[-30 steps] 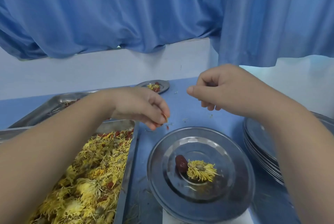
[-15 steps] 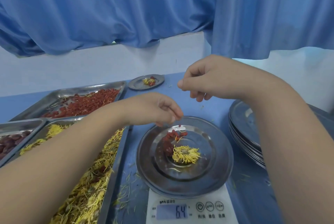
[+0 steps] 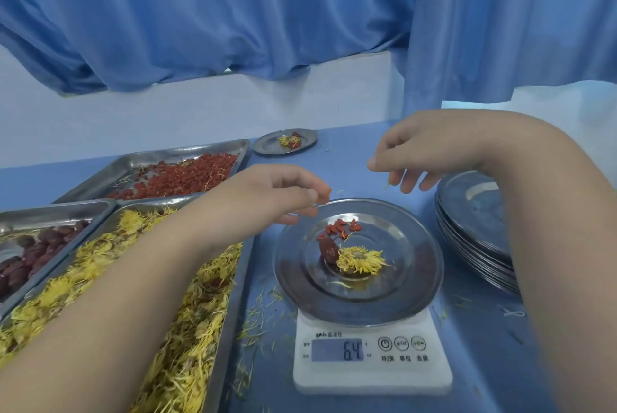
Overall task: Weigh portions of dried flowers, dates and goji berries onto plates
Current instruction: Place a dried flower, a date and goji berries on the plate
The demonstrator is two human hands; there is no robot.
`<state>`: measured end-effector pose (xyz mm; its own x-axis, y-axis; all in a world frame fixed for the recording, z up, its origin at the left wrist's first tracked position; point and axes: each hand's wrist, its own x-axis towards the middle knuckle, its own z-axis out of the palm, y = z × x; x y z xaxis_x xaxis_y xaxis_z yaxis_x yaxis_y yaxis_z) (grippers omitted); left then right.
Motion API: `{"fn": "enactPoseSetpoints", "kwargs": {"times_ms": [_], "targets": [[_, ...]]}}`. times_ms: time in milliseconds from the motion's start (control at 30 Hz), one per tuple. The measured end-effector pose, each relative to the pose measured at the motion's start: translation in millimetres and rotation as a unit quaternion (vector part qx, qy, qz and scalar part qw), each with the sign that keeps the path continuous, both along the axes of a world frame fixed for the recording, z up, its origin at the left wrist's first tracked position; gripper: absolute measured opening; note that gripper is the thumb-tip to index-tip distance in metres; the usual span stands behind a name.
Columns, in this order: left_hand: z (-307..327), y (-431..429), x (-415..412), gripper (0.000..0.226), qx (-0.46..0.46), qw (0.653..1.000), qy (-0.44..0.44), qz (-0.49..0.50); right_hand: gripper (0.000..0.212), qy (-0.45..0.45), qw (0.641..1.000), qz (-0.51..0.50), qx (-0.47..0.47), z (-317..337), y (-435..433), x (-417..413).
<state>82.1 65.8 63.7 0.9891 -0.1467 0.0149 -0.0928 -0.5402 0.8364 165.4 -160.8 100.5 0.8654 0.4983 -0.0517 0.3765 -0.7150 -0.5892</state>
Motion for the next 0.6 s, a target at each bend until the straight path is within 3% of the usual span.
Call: {"fn": "enactPoseSetpoints", "kwargs": {"times_ms": [300, 400, 600], "targets": [[-30, 11, -45, 0.017, -0.119, 0.987, -0.042, 0.099, 0.022, -0.026, 0.998, -0.043, -0.045, -3, -12, -30], [-34, 14, -49, 0.015, -0.224, 0.961, -0.02, 0.161, 0.021, -0.088, 0.987, -0.066, -0.118, -24, -12, -45], [-34, 22, -54, 0.025, -0.342, 0.914, 0.039, 0.214, 0.025, -0.169, 0.979, -0.094, -0.06, -72, -24, -78]]}}
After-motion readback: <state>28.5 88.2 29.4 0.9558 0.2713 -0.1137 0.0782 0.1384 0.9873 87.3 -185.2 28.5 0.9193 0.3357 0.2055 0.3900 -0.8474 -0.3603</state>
